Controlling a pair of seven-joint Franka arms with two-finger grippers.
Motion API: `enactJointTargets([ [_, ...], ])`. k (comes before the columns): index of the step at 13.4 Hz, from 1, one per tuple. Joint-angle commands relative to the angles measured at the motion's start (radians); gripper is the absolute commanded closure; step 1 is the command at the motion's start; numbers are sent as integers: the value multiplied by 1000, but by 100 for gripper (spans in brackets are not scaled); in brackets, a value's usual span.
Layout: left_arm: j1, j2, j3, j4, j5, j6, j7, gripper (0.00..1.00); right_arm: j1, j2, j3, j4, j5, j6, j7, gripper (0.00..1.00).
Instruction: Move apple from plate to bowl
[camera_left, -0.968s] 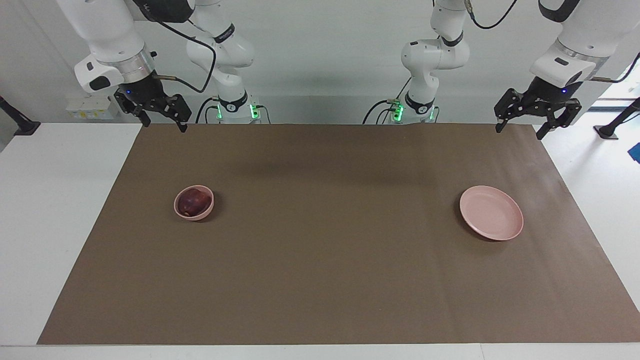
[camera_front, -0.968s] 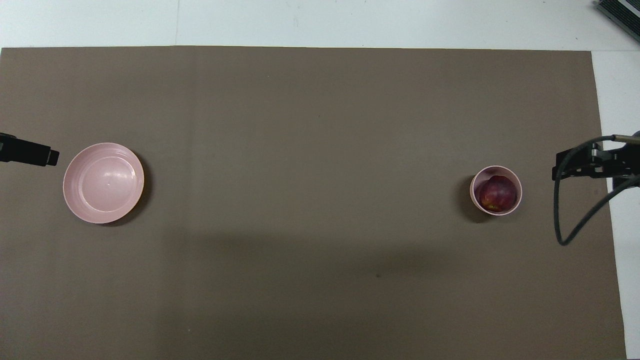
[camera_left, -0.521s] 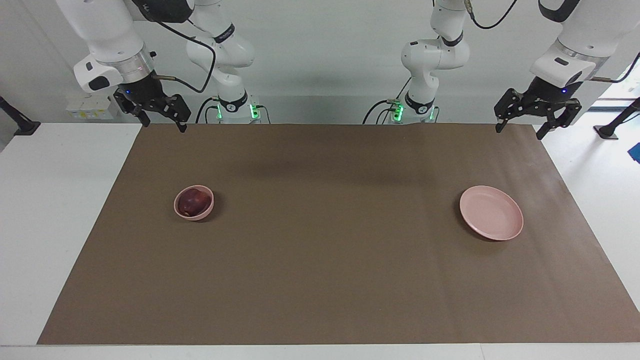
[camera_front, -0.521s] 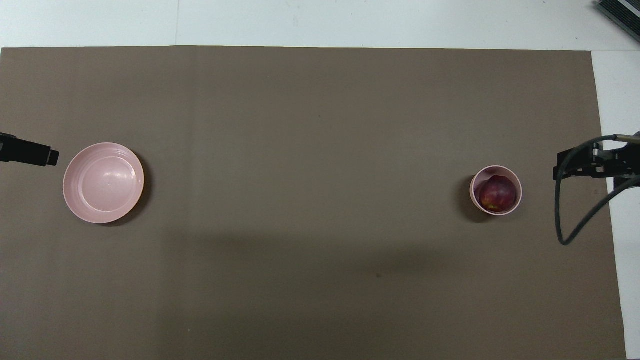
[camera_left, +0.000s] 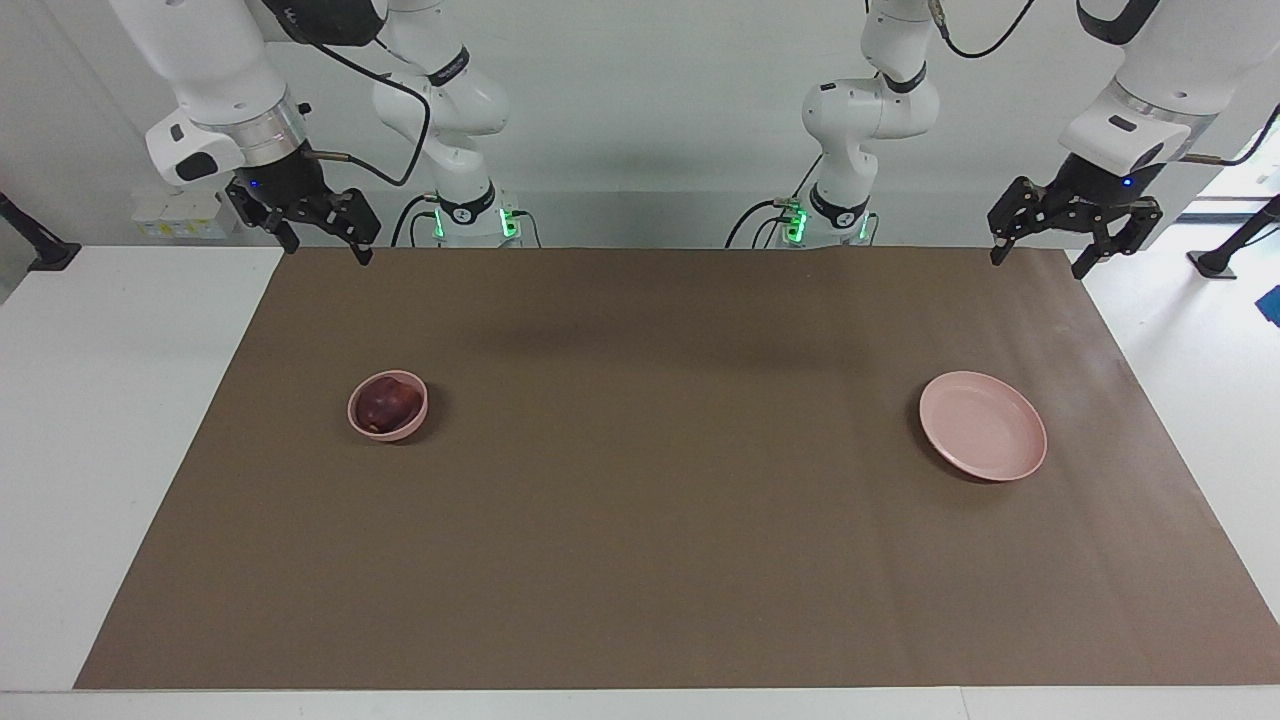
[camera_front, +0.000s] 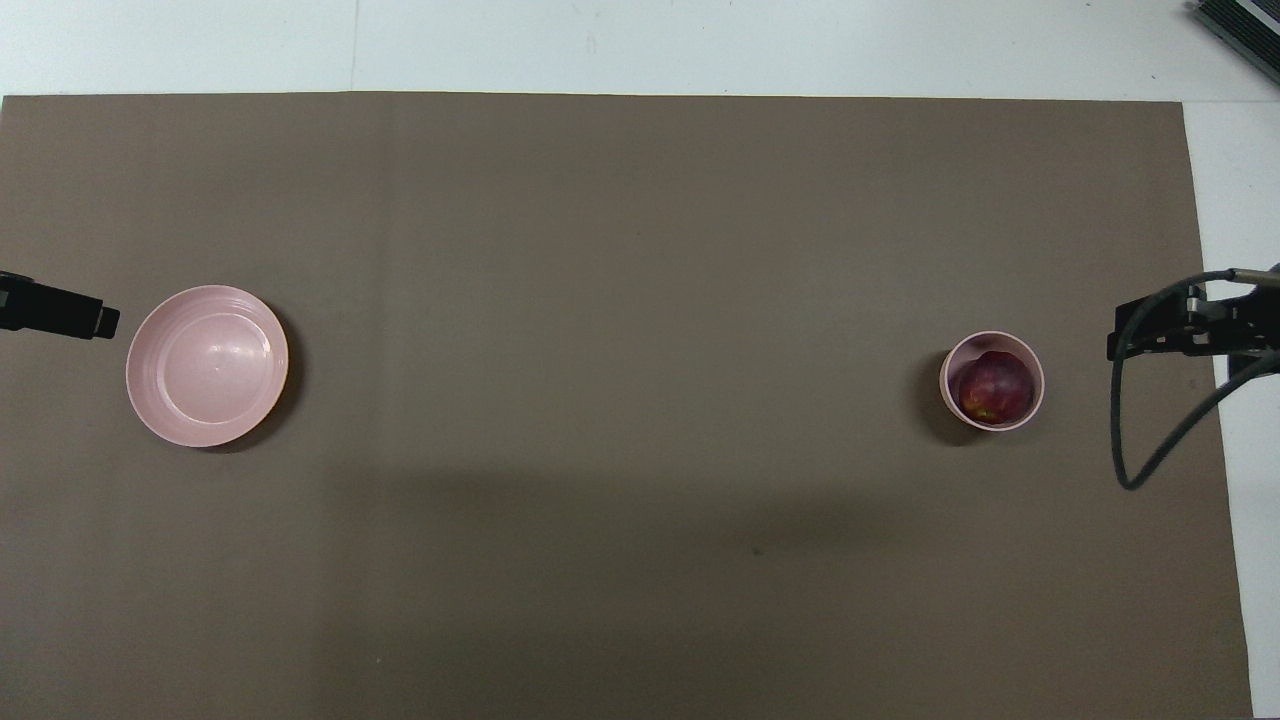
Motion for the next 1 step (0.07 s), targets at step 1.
enactJointTargets([
  [1, 0, -20, 2, -7, 24, -67, -10, 0, -9, 2, 2, 6, 19, -8, -26, 0],
])
